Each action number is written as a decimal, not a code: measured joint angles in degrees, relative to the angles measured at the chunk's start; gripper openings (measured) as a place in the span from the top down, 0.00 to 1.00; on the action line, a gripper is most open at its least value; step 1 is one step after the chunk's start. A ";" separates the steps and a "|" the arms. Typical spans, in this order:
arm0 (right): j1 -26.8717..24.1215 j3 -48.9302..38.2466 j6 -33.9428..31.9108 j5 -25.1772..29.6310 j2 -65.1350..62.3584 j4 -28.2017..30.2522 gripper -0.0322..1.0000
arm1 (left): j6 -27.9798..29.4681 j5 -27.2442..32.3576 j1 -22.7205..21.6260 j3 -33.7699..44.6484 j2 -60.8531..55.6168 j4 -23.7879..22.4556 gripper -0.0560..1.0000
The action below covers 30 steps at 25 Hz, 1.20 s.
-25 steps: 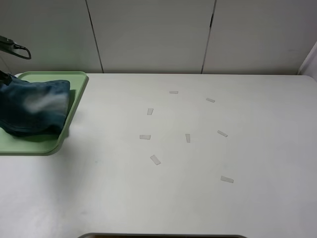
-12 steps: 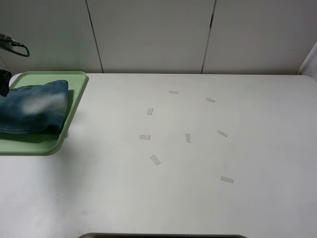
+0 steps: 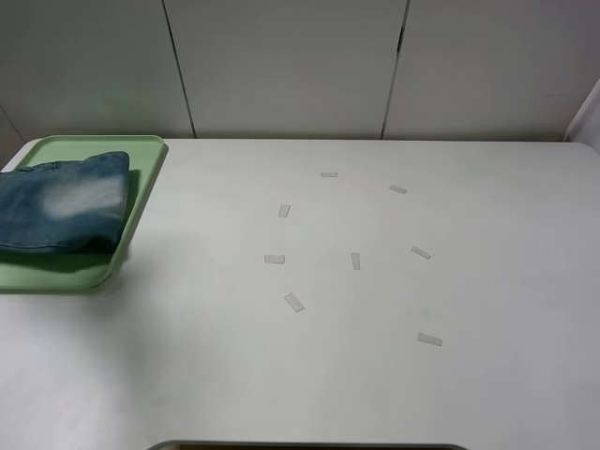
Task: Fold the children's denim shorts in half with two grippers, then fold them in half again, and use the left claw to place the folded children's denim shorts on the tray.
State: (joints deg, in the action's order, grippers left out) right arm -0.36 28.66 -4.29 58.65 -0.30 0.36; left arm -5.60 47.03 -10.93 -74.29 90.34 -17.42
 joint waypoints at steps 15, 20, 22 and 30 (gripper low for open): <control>0.00 0.00 0.00 0.00 0.00 0.00 0.30 | 0.22 16.79 0.00 1.13 -27.06 11.32 0.01; 0.00 0.00 0.00 0.00 0.00 0.00 0.30 | 0.22 19.38 0.00 6.49 -35.27 15.28 0.01; 0.00 0.00 0.00 0.00 0.00 0.00 0.30 | 0.22 19.38 0.00 10.96 -40.52 17.74 0.01; 0.00 0.00 0.00 0.00 0.00 0.00 0.30 | 0.22 19.57 1.81 22.43 -59.73 20.39 0.01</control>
State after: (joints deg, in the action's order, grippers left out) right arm -0.36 28.66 -4.29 58.65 -0.30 0.36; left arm -5.38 66.59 -9.13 -51.86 30.60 2.96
